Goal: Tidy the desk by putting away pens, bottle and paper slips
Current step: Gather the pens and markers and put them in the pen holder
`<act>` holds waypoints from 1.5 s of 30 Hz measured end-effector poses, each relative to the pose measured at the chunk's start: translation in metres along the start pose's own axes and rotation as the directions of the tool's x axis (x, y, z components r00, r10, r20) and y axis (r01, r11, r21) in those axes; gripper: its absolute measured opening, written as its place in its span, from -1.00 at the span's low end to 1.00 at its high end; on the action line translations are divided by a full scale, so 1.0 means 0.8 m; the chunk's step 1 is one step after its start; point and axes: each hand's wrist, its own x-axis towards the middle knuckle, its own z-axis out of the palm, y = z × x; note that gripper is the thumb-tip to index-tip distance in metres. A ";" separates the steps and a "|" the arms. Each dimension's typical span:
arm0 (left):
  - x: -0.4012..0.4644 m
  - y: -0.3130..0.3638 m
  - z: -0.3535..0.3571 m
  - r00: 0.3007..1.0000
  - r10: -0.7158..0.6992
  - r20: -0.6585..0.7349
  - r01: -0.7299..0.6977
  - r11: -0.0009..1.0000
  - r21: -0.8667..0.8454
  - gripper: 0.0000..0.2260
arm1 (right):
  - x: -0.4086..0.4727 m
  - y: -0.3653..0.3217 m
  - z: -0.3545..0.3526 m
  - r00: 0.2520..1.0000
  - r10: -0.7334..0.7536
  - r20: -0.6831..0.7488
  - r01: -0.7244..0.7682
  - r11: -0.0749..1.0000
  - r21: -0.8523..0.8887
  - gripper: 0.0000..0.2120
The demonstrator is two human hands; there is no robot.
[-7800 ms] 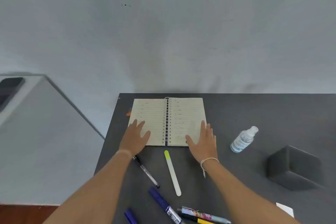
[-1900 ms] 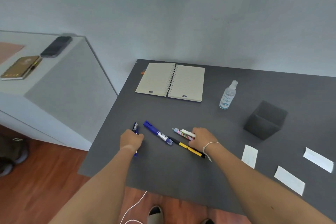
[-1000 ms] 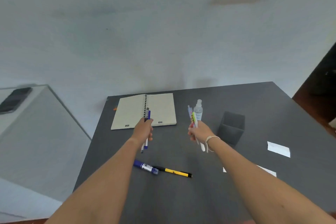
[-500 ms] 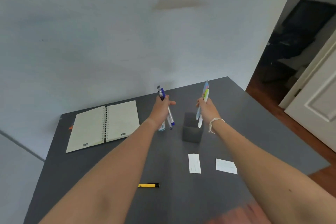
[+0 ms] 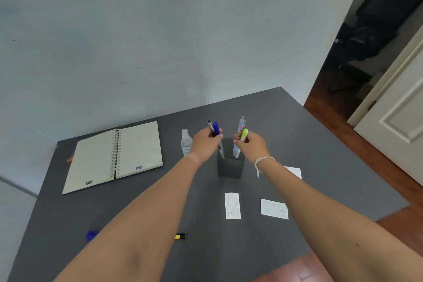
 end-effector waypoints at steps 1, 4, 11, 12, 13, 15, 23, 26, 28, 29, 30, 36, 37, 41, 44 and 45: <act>0.000 -0.003 0.000 1.000 0.002 -0.003 -0.002 1.000 0.027 -0.76 | 0.000 0.001 0.001 1.000 -0.002 0.004 0.002 0.999 -0.037 -0.76; 0.001 -0.011 -0.002 1.000 -0.006 -0.022 0.008 0.997 0.073 -0.78 | 0.002 0.007 0.004 1.000 0.000 0.015 0.001 0.994 -0.110 -0.75; -0.007 -0.015 -0.011 0.999 0.000 -0.050 0.002 0.999 0.044 -0.72 | 0.003 0.012 0.006 0.995 -0.089 -0.042 0.084 0.989 -0.120 -0.73; -0.008 -0.016 -0.015 0.998 0.007 -0.067 -0.005 0.999 0.042 -0.74 | 0.003 0.010 0.005 0.993 -0.100 -0.059 0.093 0.988 -0.121 -0.71; -0.011 -0.017 -0.019 0.996 0.011 -0.084 -0.008 0.999 0.041 -0.76 | 0.003 0.009 0.005 0.990 -0.116 -0.082 0.106 0.987 -0.124 -0.70; -0.018 -0.018 -0.030 0.995 0.020 -0.097 -0.017 0.999 0.034 -0.77 | 0.002 0.002 0.004 0.978 -0.162 -0.135 0.145 0.981 -0.128 -0.71; -0.063 -0.035 -0.098 0.973 0.016 -0.230 -0.018 1.000 -0.005 -0.74 | -0.022 -0.049 0.047 0.915 -0.377 -0.145 0.359 0.923 -0.137 -0.81; -0.086 -0.053 -0.134 0.959 -0.019 -0.283 0.008 0.999 -0.040 -0.75 | -0.039 -0.065 0.085 0.909 -0.412 -0.058 0.403 0.907 -0.125 -0.81; -0.101 -0.069 -0.159 0.946 -0.057 -0.319 0.042 0.998 -0.053 -0.75 | -0.051 -0.072 0.113 0.904 -0.426 0.018 0.425 0.896 -0.127 -0.81; -0.110 -0.078 -0.171 0.939 -0.077 -0.336 0.061 0.997 -0.057 -0.75 | -0.059 -0.074 0.126 0.902 -0.427 0.057 0.431 0.894 -0.124 -0.81; -0.118 -0.088 -0.183 0.930 -0.098 -0.355 0.079 0.995 -0.066 -0.75 | -0.066 -0.075 0.140 0.901 -0.423 0.097 0.432 0.894 -0.121 -0.81; -0.167 -0.162 -0.231 0.858 -0.251 -0.448 0.298 0.954 0.037 -0.81 | -0.105 -0.048 0.219 0.867 -0.356 0.348 0.441 0.874 -0.205 -0.81; -0.174 -0.176 -0.234 0.846 -0.280 -0.454 0.351 0.933 0.079 -0.77 | -0.112 -0.040 0.229 0.858 -0.335 0.390 0.442 0.868 -0.227 -0.80; -0.201 -0.221 -0.239 0.809 -0.376 -0.452 0.483 0.864 0.145 -0.70 | -0.136 -0.012 0.258 0.815 -0.217 0.537 0.429 0.849 -0.308 -0.77; -0.208 -0.242 -0.235 0.801 -0.407 -0.439 0.524 0.831 0.186 -0.65 | -0.146 0.007 0.270 0.788 -0.140 0.600 0.441 0.807 -0.392 -0.73; -0.209 -0.246 -0.232 0.798 -0.418 -0.435 0.538 0.819 0.200 -0.65 | -0.148 0.013 0.273 0.780 -0.122 0.614 0.452 0.788 -0.418 -0.72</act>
